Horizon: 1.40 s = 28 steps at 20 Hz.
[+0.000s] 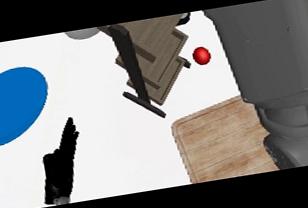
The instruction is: Pick the pear from the cutting board and place it in the tiered basket
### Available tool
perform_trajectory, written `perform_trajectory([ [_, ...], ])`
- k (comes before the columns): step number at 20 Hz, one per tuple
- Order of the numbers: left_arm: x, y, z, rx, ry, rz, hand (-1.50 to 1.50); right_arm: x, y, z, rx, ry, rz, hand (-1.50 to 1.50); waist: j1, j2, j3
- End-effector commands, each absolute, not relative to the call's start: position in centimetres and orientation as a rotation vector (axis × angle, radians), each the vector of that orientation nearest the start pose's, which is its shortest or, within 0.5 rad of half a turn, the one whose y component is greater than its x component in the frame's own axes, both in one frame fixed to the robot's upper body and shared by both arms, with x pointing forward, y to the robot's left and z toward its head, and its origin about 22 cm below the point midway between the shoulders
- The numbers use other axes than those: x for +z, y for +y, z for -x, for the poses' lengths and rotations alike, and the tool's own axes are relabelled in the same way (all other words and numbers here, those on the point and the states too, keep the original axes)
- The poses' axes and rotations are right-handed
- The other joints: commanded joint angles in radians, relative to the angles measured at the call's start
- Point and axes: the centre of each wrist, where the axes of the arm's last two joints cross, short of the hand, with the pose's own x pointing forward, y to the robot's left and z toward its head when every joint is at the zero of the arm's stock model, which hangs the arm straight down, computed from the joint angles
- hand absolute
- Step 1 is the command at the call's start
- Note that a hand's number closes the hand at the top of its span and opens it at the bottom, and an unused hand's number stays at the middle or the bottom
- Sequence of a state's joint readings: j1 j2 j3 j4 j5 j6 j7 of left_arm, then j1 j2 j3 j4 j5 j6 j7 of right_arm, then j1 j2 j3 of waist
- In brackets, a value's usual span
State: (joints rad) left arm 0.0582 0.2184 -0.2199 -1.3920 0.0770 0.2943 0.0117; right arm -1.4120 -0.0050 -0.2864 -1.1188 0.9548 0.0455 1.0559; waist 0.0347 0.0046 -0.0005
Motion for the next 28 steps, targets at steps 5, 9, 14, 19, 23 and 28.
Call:
perform_trajectory([
  [5, -5.3, 25.7, -22.4, -0.042, -1.285, -0.238, 0.0, 36.4, -6.8, -37.5, -0.119, -1.5, 0.65, -1.5, -0.018, -0.006, -0.001],
  [9, -6.1, 25.0, -21.2, -0.007, -1.295, -0.269, 0.0, 36.9, -7.8, -36.8, -0.312, -1.591, 0.826, -1.5, -0.035, -0.01, -0.001],
  [14, -6.0, 24.2, -21.0, 0.001, -1.289, -0.262, 0.0, 40.2, -14.1, -34.7, -0.507, -1.506, 0.937, -1.5, -0.075, -0.026, 0.001],
  [19, -6.2, 24.9, -21.0, 0.045, -1.274, -0.29, 0.0, 41.2, -19.0, -29.9, -0.592, -1.502, 0.97, -1.5, -0.091, -0.029, 0.002],
  [23, -6.9, 25.9, -19.6, 0.046, -1.243, -0.31, 0.0, 39.8, -22.3, -26.0, -0.624, -1.49, 0.943, -1.5, -0.116, -0.04, 0.003],
  [28, -6.2, 26.9, -19.8, 0.049, -1.253, -0.329, 0.0, 39.0, -27.1, -21.7, -0.566, -1.497, 0.962, -1.5, -0.134, -0.045, 0.005],
])
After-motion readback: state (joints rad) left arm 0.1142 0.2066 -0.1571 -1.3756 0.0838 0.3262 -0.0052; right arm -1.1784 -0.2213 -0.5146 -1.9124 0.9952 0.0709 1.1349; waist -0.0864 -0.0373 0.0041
